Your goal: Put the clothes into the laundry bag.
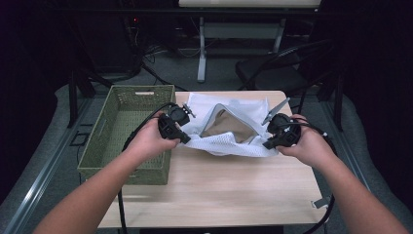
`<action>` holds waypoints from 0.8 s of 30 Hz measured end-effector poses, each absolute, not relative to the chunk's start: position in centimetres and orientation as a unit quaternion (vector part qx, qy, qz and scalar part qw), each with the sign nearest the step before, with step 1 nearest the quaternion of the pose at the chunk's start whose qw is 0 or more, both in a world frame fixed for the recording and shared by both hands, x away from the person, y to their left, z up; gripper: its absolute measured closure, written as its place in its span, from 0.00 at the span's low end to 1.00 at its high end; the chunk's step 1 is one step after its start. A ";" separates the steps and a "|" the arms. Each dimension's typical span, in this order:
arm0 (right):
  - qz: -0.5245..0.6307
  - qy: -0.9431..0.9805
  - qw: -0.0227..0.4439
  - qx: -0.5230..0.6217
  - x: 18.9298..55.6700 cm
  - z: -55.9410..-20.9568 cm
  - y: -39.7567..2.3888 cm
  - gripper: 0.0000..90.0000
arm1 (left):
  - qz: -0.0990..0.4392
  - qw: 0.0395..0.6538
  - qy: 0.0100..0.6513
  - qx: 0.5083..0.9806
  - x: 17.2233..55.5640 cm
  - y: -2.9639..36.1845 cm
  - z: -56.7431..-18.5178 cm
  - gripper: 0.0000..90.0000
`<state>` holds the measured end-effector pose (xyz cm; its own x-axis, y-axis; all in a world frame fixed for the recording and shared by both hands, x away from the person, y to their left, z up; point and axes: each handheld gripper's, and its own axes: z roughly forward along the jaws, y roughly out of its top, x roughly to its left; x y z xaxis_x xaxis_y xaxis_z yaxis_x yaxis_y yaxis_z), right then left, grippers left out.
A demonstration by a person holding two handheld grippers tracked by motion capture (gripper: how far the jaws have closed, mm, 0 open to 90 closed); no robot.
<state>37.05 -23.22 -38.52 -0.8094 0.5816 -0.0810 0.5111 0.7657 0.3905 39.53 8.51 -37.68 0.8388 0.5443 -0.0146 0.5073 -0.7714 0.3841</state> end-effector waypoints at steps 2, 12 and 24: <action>0.178 0.934 0.109 0.291 37.2 -37.9 -23.1 0.97 | 0.054 0.193 0.281 0.938 39.8 8.5 -37.2 0.99; 0.183 0.928 0.129 0.296 38.2 -35.8 -22.9 0.97 | 0.070 0.207 0.286 0.933 40.6 8.7 -35.0 0.99; 0.181 0.926 0.155 0.294 38.8 -33.2 -23.0 0.97 | 0.094 0.217 0.282 0.930 40.9 8.5 -32.3 0.99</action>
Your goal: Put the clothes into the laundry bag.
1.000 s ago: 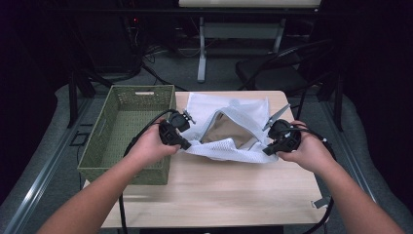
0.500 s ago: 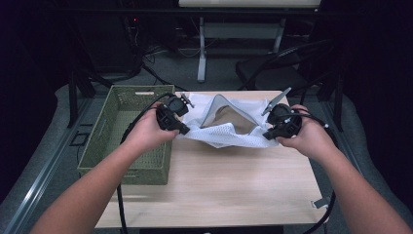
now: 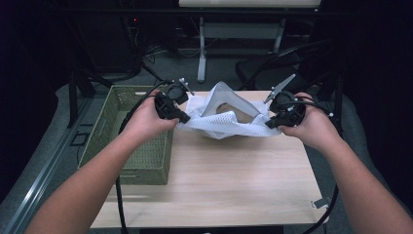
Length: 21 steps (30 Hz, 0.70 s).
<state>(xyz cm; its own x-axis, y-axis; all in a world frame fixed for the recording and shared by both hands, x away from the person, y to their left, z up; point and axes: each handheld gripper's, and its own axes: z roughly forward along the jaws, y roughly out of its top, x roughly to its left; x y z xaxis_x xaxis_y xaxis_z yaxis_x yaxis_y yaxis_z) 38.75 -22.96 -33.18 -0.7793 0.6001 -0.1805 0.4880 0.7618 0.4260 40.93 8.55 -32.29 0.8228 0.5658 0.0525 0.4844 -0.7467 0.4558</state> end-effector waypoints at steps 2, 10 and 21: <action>0.184 0.924 0.159 0.295 38.8 -32.9 -22.9 0.97 | 0.097 0.215 0.282 0.930 41.0 8.5 -31.8 0.99; 0.187 0.920 0.175 0.298 39.0 -31.5 -23.0 0.97 | 0.110 0.220 0.283 0.927 41.1 8.4 -30.1 0.99; 0.193 0.916 0.190 0.296 39.0 -30.2 -23.1 0.97 | 0.113 0.227 0.283 0.925 41.1 8.5 -29.3 0.99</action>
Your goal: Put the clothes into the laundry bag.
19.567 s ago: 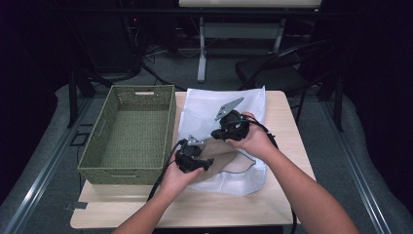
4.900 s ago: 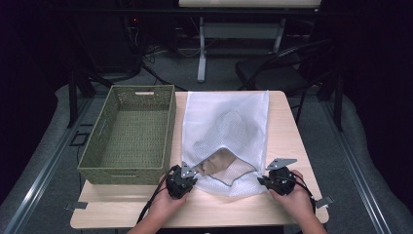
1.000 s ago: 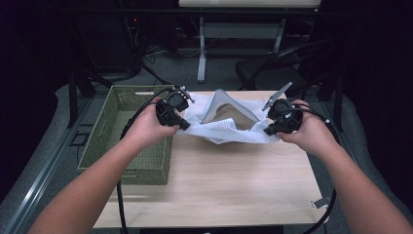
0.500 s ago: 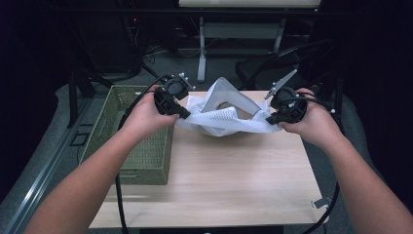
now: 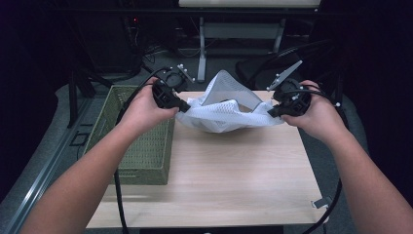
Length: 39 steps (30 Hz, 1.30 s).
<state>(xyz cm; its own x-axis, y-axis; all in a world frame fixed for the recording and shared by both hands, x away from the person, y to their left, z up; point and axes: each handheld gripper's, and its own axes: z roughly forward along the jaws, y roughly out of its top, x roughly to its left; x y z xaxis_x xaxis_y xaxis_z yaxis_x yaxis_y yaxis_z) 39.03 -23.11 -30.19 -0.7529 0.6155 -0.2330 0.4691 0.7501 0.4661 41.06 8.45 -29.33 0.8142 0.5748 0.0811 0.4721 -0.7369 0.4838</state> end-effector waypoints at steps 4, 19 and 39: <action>0.192 0.917 0.187 0.297 39.1 -30.7 -23.1 0.97 | 0.110 0.227 0.283 0.925 41.1 8.5 -29.9 0.99; 0.188 0.920 0.175 0.297 38.8 -32.0 -22.9 0.97 | 0.095 0.226 0.284 0.927 40.9 8.8 -31.3 0.99; 0.178 0.928 0.155 0.290 38.2 -34.4 -22.8 0.97 | 0.068 0.227 0.282 0.930 39.9 9.2 -34.3 0.99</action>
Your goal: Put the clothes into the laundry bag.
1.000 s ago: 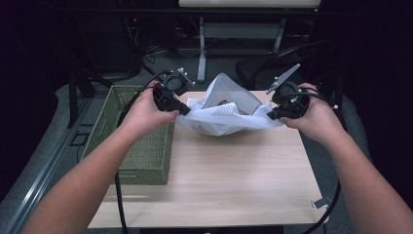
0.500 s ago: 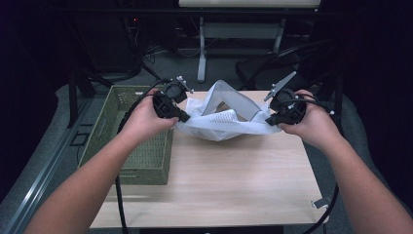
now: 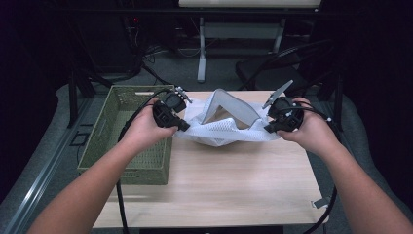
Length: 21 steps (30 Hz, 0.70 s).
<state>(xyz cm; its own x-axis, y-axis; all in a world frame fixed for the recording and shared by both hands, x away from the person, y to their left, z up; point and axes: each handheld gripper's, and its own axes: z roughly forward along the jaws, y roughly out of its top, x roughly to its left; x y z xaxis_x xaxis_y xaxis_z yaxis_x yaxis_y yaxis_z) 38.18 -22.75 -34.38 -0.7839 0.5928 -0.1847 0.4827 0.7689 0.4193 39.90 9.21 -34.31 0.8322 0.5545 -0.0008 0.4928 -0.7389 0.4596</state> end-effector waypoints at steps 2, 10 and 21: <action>0.181 0.927 0.156 0.290 38.0 -34.7 -22.7 0.97 | 0.067 0.228 0.281 0.930 39.7 9.2 -34.6 0.99; 0.180 0.929 0.148 0.287 37.1 -35.8 -22.8 0.97 | 0.054 0.231 0.284 0.929 39.0 9.3 -35.8 0.99; 0.186 0.930 0.145 0.283 35.8 -37.4 -23.1 0.97 | 0.056 0.235 0.276 0.930 37.6 9.5 -37.3 0.98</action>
